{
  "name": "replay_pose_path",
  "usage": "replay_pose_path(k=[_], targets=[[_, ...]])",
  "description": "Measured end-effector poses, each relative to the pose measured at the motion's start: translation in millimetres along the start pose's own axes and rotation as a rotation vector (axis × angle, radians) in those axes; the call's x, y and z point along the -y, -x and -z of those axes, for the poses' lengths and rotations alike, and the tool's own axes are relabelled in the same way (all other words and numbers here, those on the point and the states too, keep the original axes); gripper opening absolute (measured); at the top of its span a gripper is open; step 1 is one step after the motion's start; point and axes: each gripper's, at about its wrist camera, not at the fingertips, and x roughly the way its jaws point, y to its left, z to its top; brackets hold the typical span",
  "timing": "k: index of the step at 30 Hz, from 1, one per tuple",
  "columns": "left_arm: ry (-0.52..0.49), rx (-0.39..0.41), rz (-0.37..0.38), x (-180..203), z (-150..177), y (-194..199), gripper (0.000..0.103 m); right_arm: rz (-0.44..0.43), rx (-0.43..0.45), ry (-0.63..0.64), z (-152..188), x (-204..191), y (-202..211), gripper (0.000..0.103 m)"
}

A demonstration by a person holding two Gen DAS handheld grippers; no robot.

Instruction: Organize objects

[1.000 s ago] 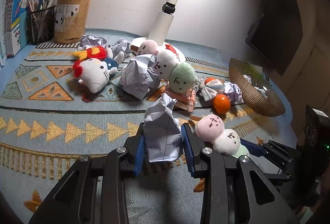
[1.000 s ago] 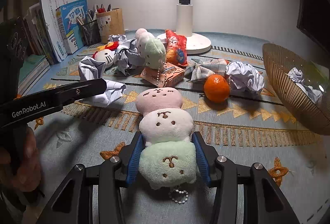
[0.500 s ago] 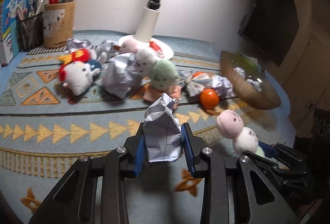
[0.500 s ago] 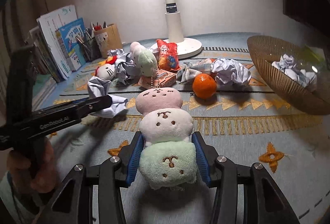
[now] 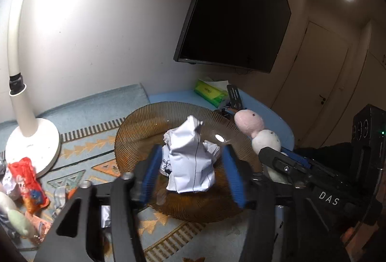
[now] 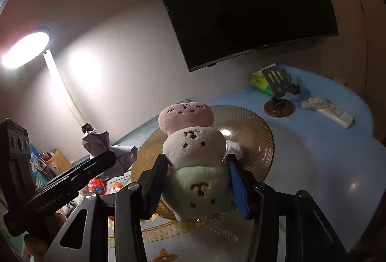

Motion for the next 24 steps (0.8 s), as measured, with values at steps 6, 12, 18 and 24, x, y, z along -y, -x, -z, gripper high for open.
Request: replay_pose_path(k=[6, 12, 18, 24], targets=[[0.058, 0.021, -0.072, -28.7, 16.6, 31.2, 0.089, 0.034, -0.072, -0.046, 2.9, 29.9, -23.4, 0.073], [0.118, 0.122, -0.237, -62.0, 60.2, 130.3, 0.095, -0.137, -0.083, -0.052, 26.6, -2.2, -1.2, 0.073], [0.197, 0.157, -0.509, -117.2, 127.2, 195.7, 0.102, -0.304, -0.149, 0.107, 63.4, -111.6, 0.3, 0.073], [0.321, 0.110, -0.540, -170.2, 170.4, 205.9, 0.102, -0.302, -0.251, 0.221, 129.0, -188.3, -34.4, 0.072]])
